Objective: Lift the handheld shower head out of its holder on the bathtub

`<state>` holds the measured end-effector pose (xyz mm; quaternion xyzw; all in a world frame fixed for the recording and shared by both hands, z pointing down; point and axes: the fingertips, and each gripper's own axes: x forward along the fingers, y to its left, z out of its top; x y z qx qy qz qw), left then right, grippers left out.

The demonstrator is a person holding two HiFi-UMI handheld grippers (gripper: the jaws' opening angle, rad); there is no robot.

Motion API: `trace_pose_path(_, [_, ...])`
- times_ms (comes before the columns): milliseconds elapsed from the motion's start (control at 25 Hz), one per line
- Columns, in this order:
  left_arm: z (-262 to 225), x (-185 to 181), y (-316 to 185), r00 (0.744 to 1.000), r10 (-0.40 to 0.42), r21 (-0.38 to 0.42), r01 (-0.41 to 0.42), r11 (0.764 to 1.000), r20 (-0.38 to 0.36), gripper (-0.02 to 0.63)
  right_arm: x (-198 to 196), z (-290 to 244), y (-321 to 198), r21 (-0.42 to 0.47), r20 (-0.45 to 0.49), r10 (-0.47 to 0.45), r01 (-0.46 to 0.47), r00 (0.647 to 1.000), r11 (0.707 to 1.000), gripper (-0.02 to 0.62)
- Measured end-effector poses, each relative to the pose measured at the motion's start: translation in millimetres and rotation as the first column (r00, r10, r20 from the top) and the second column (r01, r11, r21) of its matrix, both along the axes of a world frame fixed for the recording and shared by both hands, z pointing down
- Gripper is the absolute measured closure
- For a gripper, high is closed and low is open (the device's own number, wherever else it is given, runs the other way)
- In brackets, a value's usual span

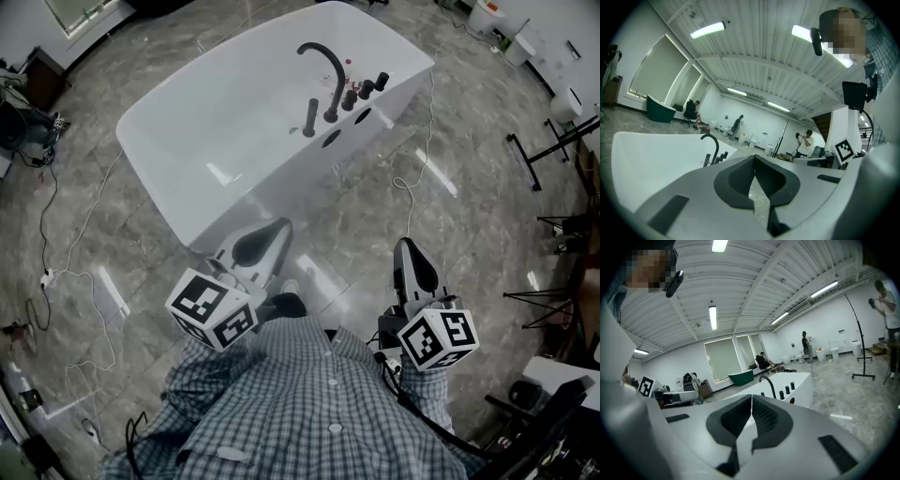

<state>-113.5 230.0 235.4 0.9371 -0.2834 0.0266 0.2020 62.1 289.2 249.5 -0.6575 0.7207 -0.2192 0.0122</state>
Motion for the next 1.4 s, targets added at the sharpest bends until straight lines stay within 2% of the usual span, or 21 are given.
trace_pose_path(320, [11.7, -10.6, -62.3, 1.000, 0.026, -0.002, -0.025, 1.000, 0.014, 0.597, -8.5, 0.6, -66.9, 0.017, -0.019, 0.010, -0.010, 1.000, 1.000, 0.577])
trace_pose_path(640, [25.1, -12.6, -82.2, 0.998, 0.034, -0.024, -0.033, 0.999, 0.048, 0.597, -8.2, 13.6, -91.6, -0.010, -0.005, 0.014, -0.014, 1.000, 1.000, 0.577])
trace_pose_path(1040, [45.3, 12.7, -128.6, 0.996, 0.027, -0.067, -0.021, 0.998, 0.090, 0.597, 16.2, 40.9, -150.2, -0.049, -0.005, -0.020, 0.020, 1.000, 0.999, 0.577])
trace_pose_path(1400, [53.3, 70.5, -214.0, 0.994, -0.030, -0.072, 0.038, 0.997, 0.105, 0.597, 72.6, 48.1, -242.8, -0.053, -0.008, -0.082, 0.081, 0.997, 0.995, 0.577])
